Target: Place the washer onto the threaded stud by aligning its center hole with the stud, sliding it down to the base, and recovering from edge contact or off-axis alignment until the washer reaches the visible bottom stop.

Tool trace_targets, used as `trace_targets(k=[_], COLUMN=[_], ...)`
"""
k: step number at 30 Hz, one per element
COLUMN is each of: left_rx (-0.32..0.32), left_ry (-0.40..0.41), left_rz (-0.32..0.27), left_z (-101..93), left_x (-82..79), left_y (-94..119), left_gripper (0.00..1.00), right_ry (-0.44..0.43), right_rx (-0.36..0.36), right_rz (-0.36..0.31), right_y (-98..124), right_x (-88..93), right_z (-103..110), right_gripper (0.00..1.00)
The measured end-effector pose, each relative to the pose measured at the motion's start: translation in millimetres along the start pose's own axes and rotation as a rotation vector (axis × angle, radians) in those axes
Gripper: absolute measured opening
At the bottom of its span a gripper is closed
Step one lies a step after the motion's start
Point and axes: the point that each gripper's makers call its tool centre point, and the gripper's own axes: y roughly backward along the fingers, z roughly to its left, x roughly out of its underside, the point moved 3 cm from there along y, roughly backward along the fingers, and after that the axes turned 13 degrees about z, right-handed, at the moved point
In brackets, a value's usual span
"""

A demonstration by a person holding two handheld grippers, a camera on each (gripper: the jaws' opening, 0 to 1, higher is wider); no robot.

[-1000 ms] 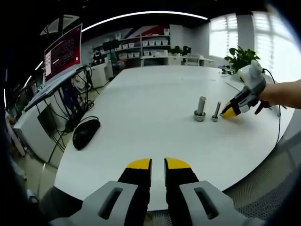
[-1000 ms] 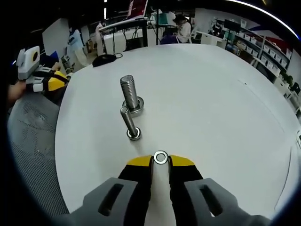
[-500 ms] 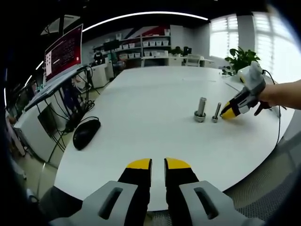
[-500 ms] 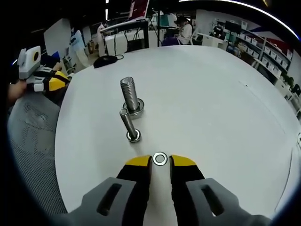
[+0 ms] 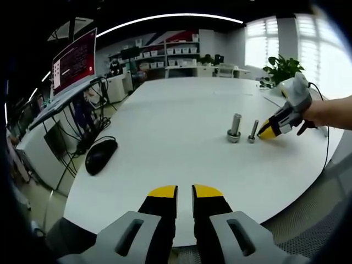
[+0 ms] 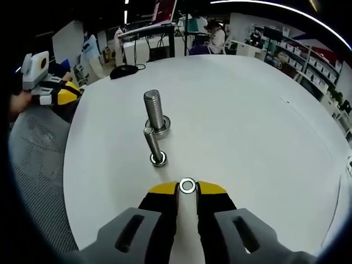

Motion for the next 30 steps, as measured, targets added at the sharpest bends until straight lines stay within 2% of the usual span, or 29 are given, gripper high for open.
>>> trace_targets(k=[11,12,15,17,19,22,30], left_rx=[0.000,-0.001,0.000,0.000,0.000,-0.001,0.002], left_ry=[0.000,0.001,-0.001,-0.005,0.002,-0.004,0.000], left_rz=[0.002,0.003,0.002,0.004,0.002,0.007,0.001], left_z=[0.2,0.3,-0.1,-0.2,0.0,-0.1,0.0], left_x=[0.1,0.3,0.2,0.3,0.2,0.8,0.1], left_y=[0,0,0,0,0,-1,0], left_gripper=[0.08,0.08,0.08,0.08,0.08,0.08,0.08], right_ry=[0.016,0.016,0.019,0.073,0.064,0.034,-0.009], right_rx=[0.000,0.000,0.003,0.015,0.019,0.036,0.039], right_rz=[-0.001,-0.005,-0.014,0.020,0.009,-0.022,-0.016], right_y=[9,10,15,11,8,17,33], right_x=[-0.2,-1.2,-5.0,0.1,2.4,1.3,16.8], right_z=[9,9,9,8,6,1,-8], right_gripper=[0.13,0.02,0.03,0.03,0.03,0.03,0.03])
